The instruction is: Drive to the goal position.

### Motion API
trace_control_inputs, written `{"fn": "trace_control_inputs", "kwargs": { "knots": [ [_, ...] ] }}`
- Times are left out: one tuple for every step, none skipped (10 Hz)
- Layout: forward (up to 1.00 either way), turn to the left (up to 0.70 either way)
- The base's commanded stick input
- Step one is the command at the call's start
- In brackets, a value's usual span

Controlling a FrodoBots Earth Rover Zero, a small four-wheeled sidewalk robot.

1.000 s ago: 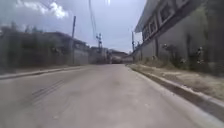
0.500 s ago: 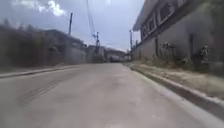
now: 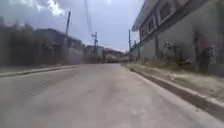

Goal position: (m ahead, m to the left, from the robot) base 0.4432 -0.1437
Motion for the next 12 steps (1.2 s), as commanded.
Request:
{"fn": "trace_control_inputs", "kwargs": {
  "knots": [
    [0.70,0.00],
    [0.70,0.00],
    [0.70,0.00],
    [0.70,0.00],
    [0.70,0.00],
    [0.70,0.00],
    [0.70,0.00],
    [0.70,0.00],
    [0.70,0.00],
    [0.70,0.00],
    [0.70,0.00],
    [0.70,0.00]
  ]
}}
